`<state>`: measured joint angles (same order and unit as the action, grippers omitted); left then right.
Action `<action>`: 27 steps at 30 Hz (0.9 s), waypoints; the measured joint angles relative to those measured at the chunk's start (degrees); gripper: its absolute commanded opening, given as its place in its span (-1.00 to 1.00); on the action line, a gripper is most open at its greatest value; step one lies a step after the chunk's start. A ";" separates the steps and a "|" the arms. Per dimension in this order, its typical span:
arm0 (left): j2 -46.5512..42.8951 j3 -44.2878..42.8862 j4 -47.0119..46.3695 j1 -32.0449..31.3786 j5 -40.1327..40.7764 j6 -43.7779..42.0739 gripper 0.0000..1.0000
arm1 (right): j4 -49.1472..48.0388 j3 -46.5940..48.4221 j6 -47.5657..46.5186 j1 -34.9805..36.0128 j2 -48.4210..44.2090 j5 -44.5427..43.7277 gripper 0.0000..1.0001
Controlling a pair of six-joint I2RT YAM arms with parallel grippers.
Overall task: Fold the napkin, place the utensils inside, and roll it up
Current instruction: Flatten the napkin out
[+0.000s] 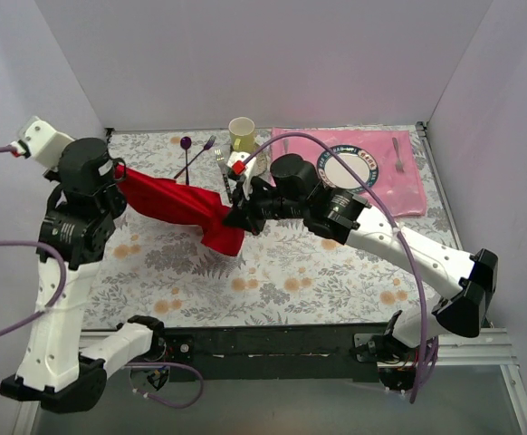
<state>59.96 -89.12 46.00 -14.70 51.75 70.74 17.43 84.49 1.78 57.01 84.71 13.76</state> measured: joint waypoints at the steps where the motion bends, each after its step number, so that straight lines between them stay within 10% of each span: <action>1: -1.38 -0.55 0.31 -0.02 1.18 -0.35 -1.00 | -0.09 0.11 0.35 0.92 -0.57 2.32 -0.97; 14: -1.77 -5.31 -11.65 -0.07 9.68 -15.37 -1.00 | -20.48 -2.80 18.34 -3.98 -5.20 29.51 -0.97; 22: 21.29 2.58 -13.03 4.85 2.27 -13.14 -1.00 | -33.64 -11.87 33.83 -20.52 8.72 36.50 -0.97; 27: 42.73 -0.15 -6.47 10.58 -4.44 -6.51 -1.00 | -23.02 -0.02 30.47 -23.15 25.00 34.67 -0.97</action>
<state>102.69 -89.27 39.53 -4.12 47.31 64.23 -5.58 84.47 32.25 33.87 109.71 48.42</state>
